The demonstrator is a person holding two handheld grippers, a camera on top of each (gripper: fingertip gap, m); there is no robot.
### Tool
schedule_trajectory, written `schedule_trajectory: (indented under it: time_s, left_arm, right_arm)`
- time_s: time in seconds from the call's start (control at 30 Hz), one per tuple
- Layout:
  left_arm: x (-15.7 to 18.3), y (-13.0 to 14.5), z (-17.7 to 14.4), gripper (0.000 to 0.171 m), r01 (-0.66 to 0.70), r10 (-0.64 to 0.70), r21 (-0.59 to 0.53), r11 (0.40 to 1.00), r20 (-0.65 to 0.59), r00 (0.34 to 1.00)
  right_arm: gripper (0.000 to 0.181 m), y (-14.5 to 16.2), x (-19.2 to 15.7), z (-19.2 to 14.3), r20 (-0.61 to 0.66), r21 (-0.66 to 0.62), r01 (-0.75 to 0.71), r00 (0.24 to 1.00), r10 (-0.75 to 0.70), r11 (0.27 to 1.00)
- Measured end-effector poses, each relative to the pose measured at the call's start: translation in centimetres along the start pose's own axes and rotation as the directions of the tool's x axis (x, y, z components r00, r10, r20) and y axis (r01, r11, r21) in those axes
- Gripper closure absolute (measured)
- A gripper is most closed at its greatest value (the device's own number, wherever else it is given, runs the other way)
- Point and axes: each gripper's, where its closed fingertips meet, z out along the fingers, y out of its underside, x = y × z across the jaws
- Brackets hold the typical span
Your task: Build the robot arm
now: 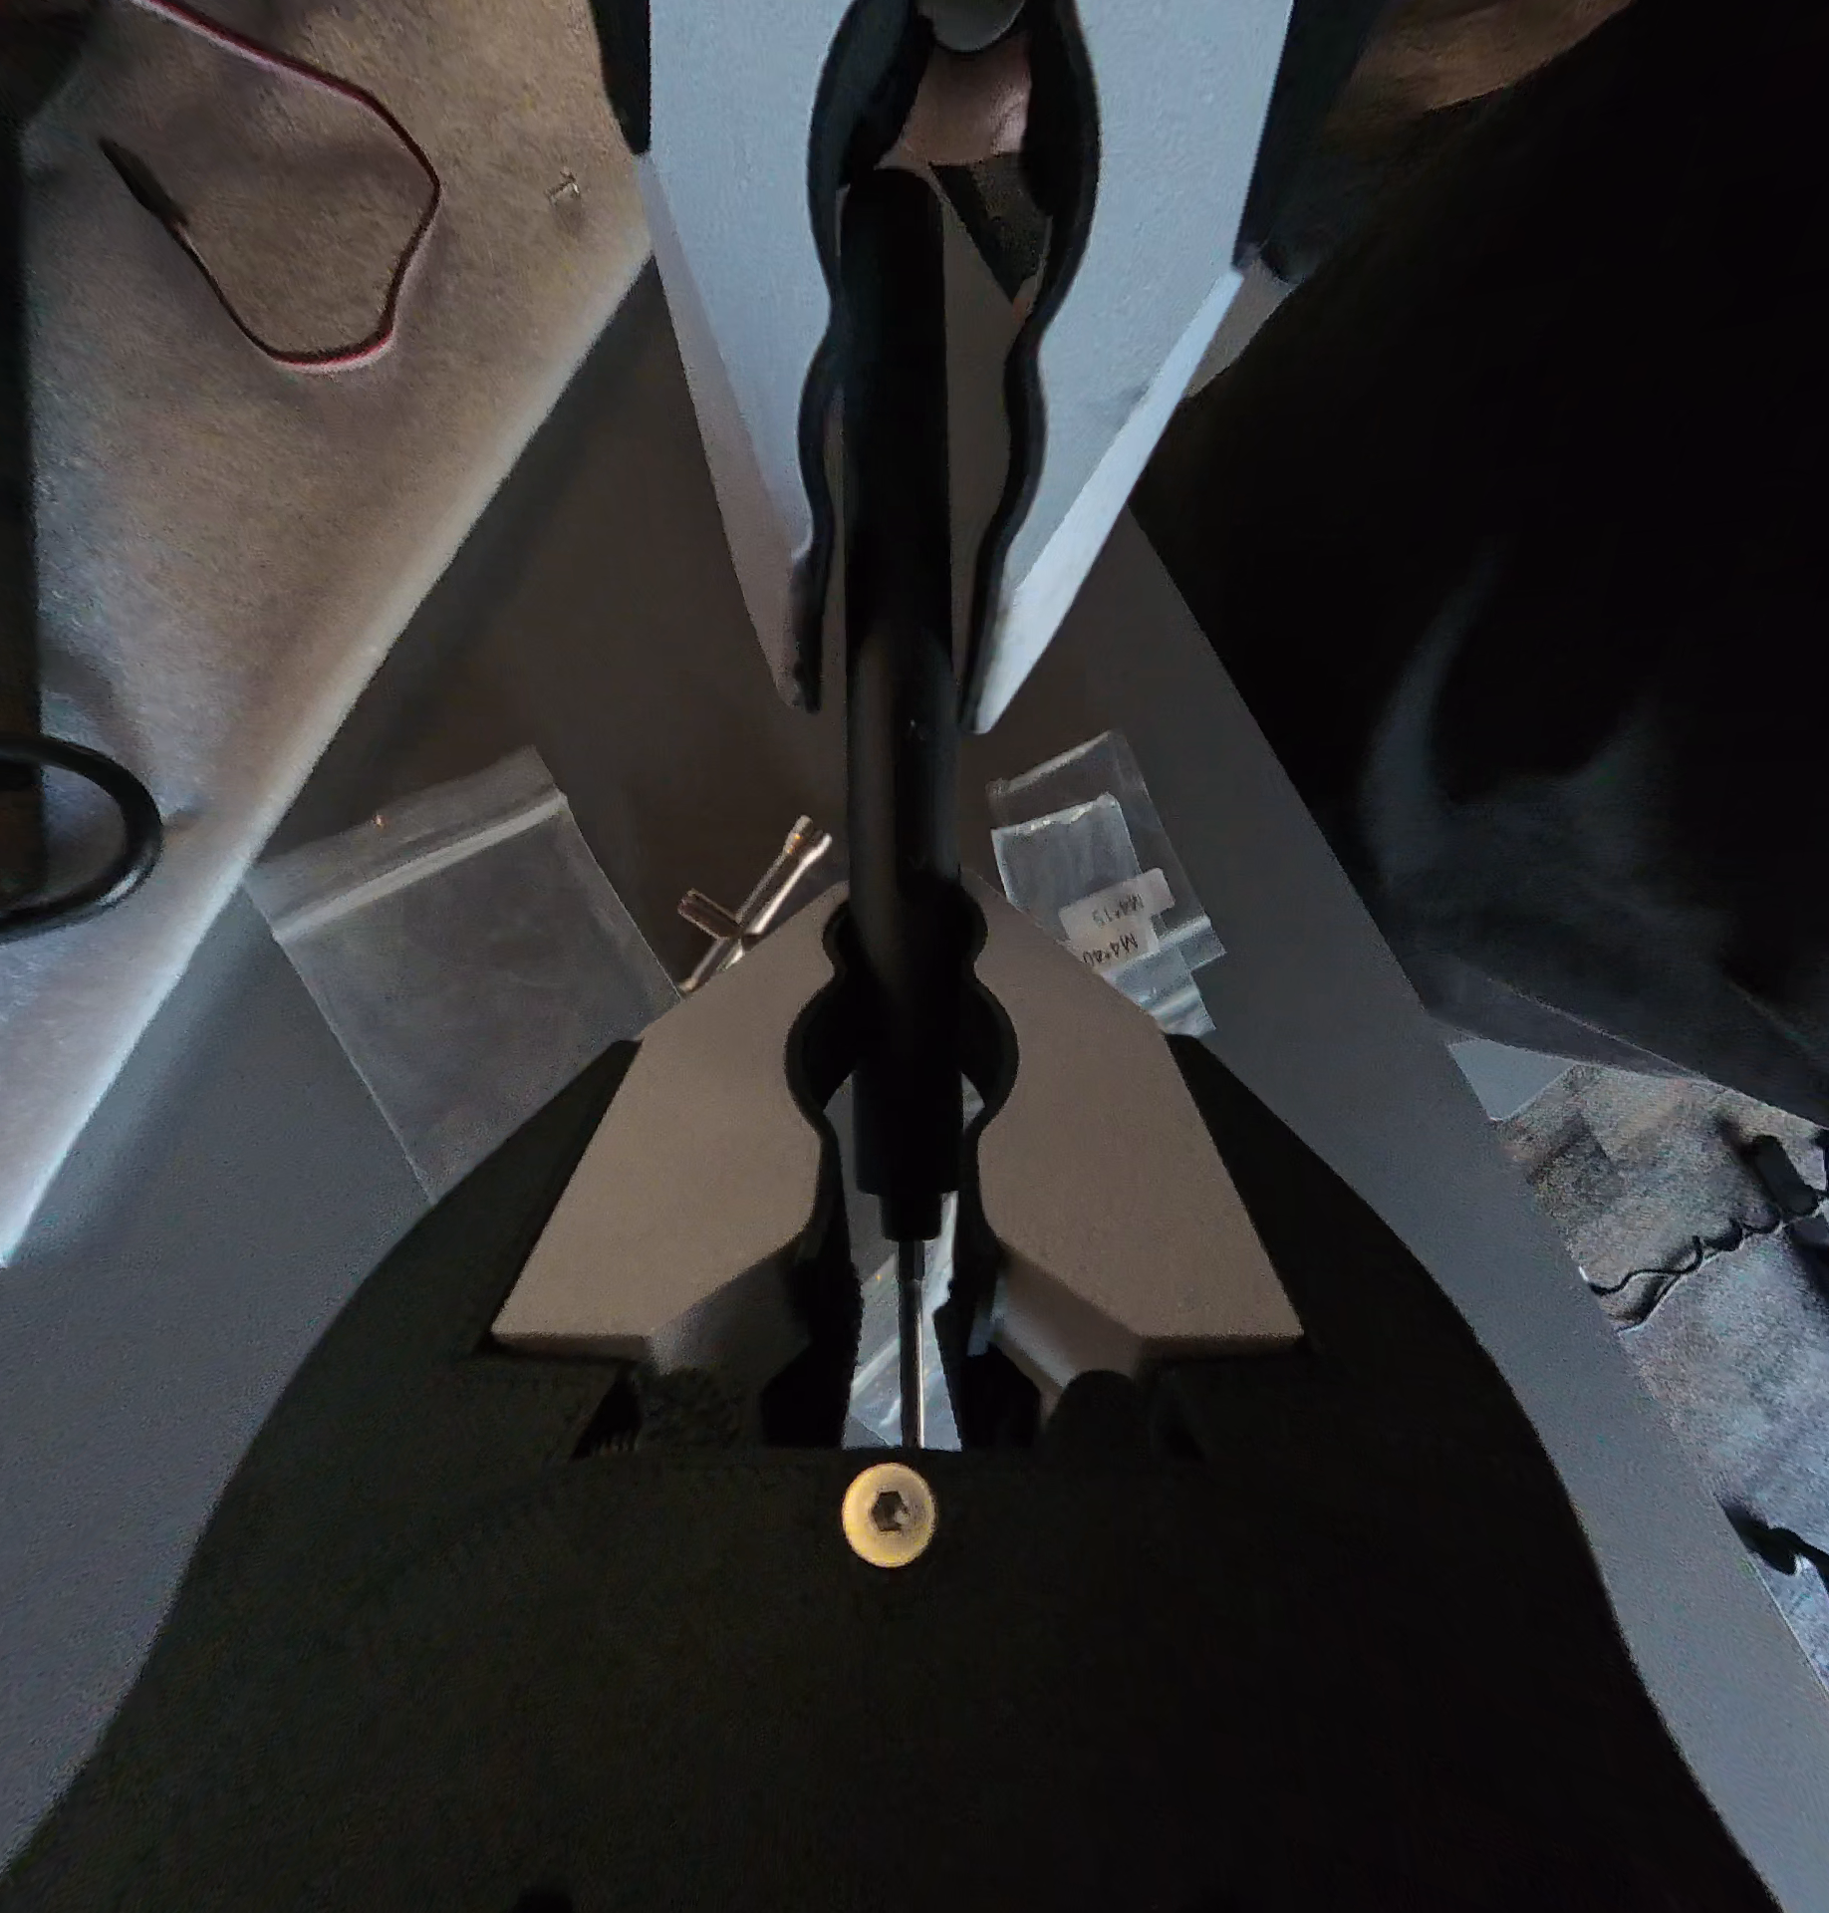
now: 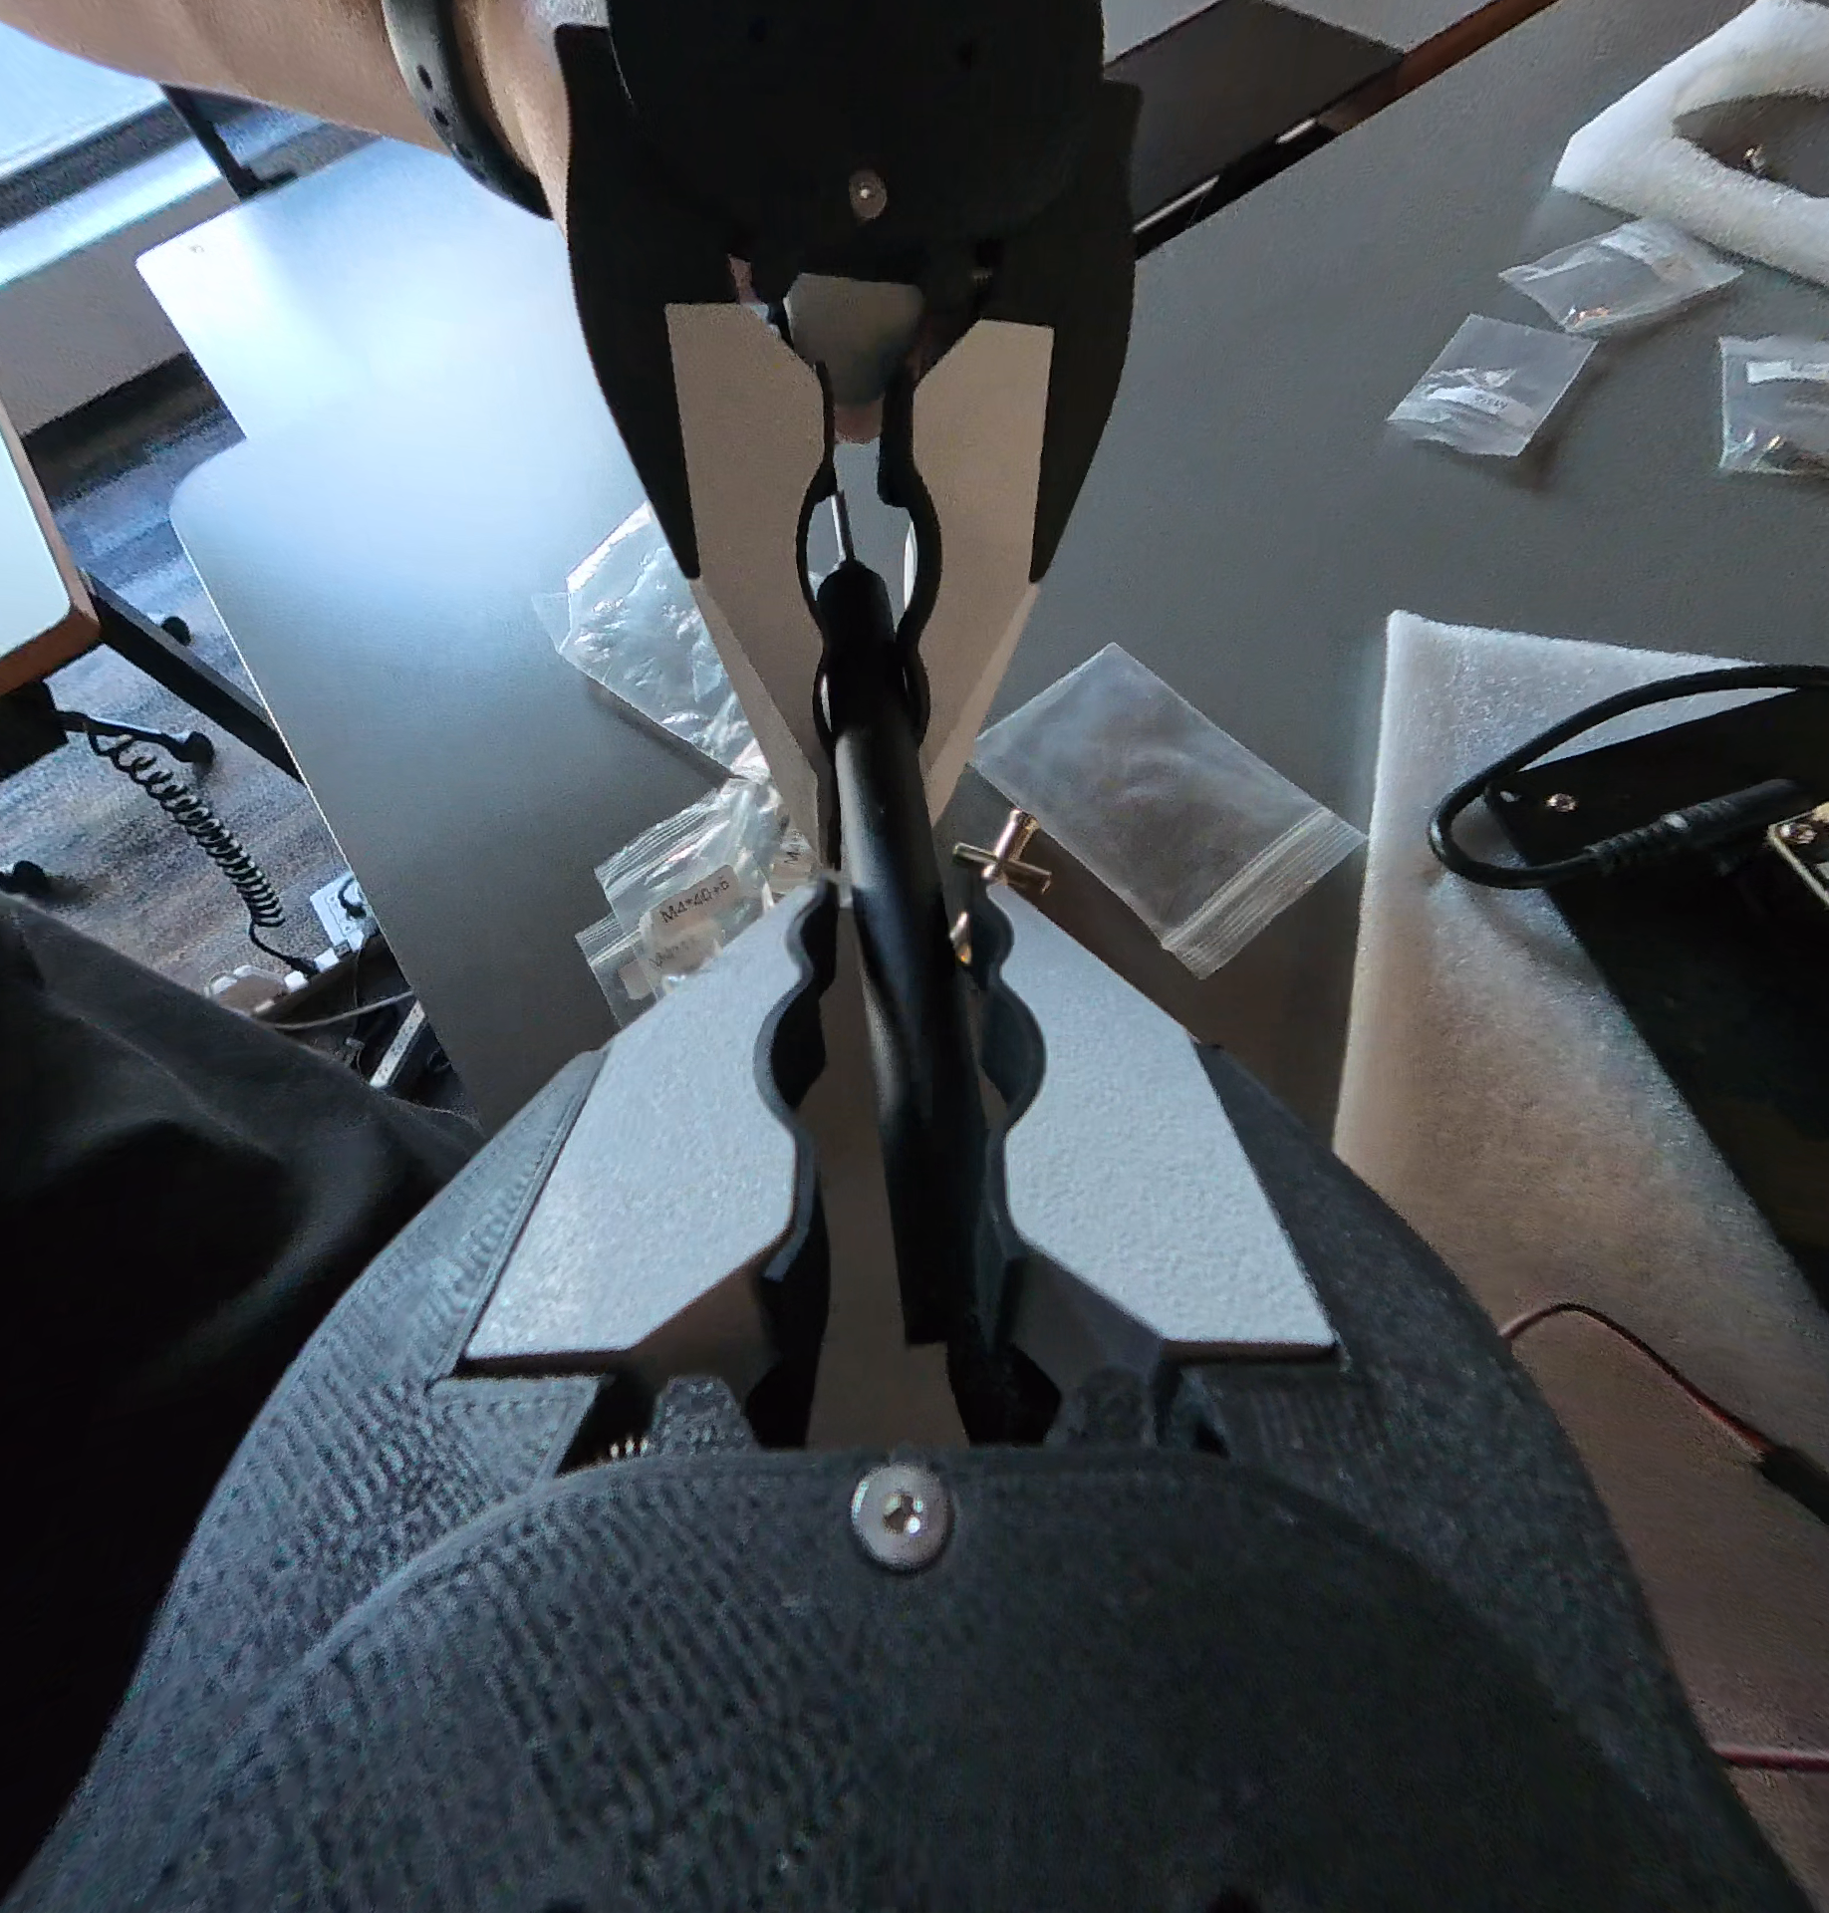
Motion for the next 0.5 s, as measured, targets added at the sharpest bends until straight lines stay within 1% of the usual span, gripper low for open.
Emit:
schedule_trajectory:
  time_s: [0.1,0.13,0.2,0.27,0.33,0.4,0.43,0.47,0.5]
  left_arm:
    - [0.2,0.2,-0.9,0.161,0.01,-0.01,0.038,0.999,0.009,1.0]
    - [0.2,0.2,-1.4,0.161,0.017,-0.018,0.051,0.999,0.013,1.0]
    - [0.1,0.2,-2.2,0.161,0.021,-0.023,0.08,0.997,0.024,0.999]
    - [0.3,0.0,-3.1,0.161,0.021,-0.024,0.106,0.994,0.026,0.999]
    - [0.7,-1.0,-4.3,0.161,0.031,-0.034,0.168,0.985,0.015,0.999]
    - [1.3,-2.2,-5.3,0.161,0.052,-0.049,0.228,0.972,-0.016,0.999]
    - [1.5,-2.6,-5.6,0.161,0.053,-0.05,0.239,0.97,-0.02,0.999]
    - [1.6,-3.0,-5.8,0.161,0.044,-0.042,0.24,0.97,-0.015,0.999]
    - [1.6,-3.2,-5.8,0.161,0.032,-0.032,0.237,0.971,-0.006,0.999]
  right_arm:
    - [0.151,-0.1,-0.2,-0.3,-0.021,0.058,0.014,1.0,-0.013,0.998]
    - [0.144,-0.4,0.1,-0.6,-0.042,0.1,0.015,0.999,-0.011,0.995]
    - [0.137,-1.4,0.5,-1.8,-0.073,0.215,0.002,0.997,0.014,0.977]
    - [0.136,-2.7,0.6,-3.5,-0.069,0.362,-0.003,0.997,0.03,0.932]
    - [0.137,-3.0,0.5,-4.3,-0.017,0.446,-0.037,0.999,0.049,0.894]
    - [0.136,-3.4,-0.2,-4.0,0.083,0.495,-0.105,0.994,0.073,0.862]
    - [0.136,-4.1,-0.9,-3.8,0.14,0.523,-0.132,0.988,0.068,0.842]
    - [0.137,-5.1,-1.3,-3.7,0.167,0.557,-0.137,0.985,0.051,0.819]
    - [0.138,-6.1,-1.3,-3.8,0.157,0.595,-0.117,0.987,0.028,0.795]
